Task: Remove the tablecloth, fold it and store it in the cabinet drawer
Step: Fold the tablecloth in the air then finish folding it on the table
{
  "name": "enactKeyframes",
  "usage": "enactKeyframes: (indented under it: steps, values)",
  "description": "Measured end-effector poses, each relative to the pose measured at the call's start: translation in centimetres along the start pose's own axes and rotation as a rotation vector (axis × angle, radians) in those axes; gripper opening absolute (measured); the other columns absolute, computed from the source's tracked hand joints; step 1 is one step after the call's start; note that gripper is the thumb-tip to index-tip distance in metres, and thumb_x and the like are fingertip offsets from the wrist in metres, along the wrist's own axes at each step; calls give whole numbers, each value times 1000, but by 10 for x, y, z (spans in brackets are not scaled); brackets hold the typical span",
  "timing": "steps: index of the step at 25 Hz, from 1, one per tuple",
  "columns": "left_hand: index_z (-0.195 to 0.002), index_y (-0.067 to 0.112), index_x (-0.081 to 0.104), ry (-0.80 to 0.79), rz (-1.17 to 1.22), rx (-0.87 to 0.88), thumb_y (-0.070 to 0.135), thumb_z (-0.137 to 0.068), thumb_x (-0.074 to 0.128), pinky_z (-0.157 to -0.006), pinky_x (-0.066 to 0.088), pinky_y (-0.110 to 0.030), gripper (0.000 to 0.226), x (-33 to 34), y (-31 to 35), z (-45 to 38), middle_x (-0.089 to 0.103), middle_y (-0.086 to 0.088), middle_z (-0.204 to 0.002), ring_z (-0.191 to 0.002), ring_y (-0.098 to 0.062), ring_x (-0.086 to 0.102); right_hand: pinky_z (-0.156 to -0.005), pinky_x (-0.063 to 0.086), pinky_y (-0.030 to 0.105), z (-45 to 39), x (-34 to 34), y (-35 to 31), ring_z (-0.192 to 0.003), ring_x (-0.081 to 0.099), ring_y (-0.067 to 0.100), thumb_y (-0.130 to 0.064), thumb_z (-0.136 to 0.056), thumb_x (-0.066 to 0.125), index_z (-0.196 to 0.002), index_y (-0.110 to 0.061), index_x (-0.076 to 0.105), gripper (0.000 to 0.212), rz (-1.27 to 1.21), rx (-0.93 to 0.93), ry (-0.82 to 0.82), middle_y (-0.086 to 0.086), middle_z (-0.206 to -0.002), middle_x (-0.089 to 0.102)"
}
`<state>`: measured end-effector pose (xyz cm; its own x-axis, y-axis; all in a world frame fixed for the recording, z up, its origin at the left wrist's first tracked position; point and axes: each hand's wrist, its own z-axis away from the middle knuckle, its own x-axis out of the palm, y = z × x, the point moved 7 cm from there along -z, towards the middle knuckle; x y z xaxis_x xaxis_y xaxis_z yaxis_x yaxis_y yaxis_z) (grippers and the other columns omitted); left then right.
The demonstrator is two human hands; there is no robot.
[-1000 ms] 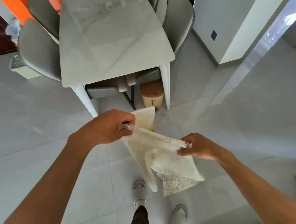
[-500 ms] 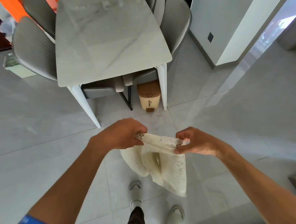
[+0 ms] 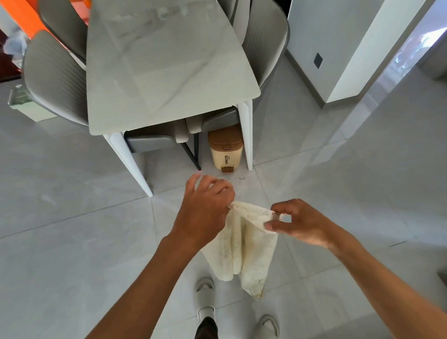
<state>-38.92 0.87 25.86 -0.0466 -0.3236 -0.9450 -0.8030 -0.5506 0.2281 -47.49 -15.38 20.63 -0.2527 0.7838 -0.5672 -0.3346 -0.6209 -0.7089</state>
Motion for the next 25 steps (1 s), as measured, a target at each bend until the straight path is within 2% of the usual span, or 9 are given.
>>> enactKeyframes:
  steps: [3,5,9,11,13,16,20,23,25]
  values:
    - [-121,19,59,29,63,-340,24,-83,72,-105,40,-51,40,2,-22,1,55,-8,-135,-124,-29,50,-60,47,30,2,-4,-34,-68,62,12,-37,-89,68,-73,-21,63,23,-121,-99,79,-6,-72,66]
    - [-127,28,49,139,410,-537,37,-81,73,-97,48,-41,52,5,-24,24,52,4,-131,-116,-17,51,-52,43,14,-2,-15,-56,-58,60,1,-28,-90,68,-71,-26,63,20,-235,-97,172,-14,-65,66]
    - [-130,42,40,-87,717,-584,66,-66,71,-86,46,-21,76,50,38,66,52,23,-123,-108,2,50,-64,57,31,-12,-33,-70,-73,72,19,-19,-91,67,-86,-9,71,12,-659,113,346,13,-85,74]
    - [-123,32,53,-73,706,-653,53,-75,71,-84,49,-28,55,70,42,59,62,15,-116,-104,-7,57,-72,58,37,-16,-34,-78,-80,72,27,-18,-90,68,-88,-7,72,11,-688,154,357,19,-91,73]
    - [-92,20,63,42,746,-727,37,-85,69,-72,52,-35,20,72,27,44,71,6,-91,-84,-14,65,-74,59,39,-19,-44,-84,-80,71,27,-16,-88,70,-87,-9,72,7,-625,131,355,20,-91,73]
    - [-76,13,58,41,750,-704,37,-88,66,-61,55,-36,28,73,6,42,70,2,-75,-68,-12,65,-73,58,37,-21,-62,-80,-77,71,17,-17,-84,75,-92,-14,72,9,-565,27,289,11,-87,75]
    - [-71,26,50,101,670,-686,33,-88,66,-52,42,-12,24,77,8,64,60,13,-75,-66,-2,58,-63,40,20,-7,-50,-40,-72,61,2,-68,-79,57,-98,-30,60,43,19,220,486,-14,-82,65]
    - [-85,15,62,100,664,-624,23,-90,64,-60,43,-11,9,96,46,71,59,15,-104,-71,-5,58,-79,55,39,0,22,-7,-88,68,18,-80,-61,58,-103,-23,53,72,-380,419,278,-1,-100,70]
    - [-90,13,63,86,712,-652,18,-91,60,-60,46,-17,5,113,67,75,57,15,-111,-68,-6,59,-86,55,41,9,48,15,-93,67,19,-70,-59,70,-102,-24,54,65,-593,514,400,-3,-98,68]
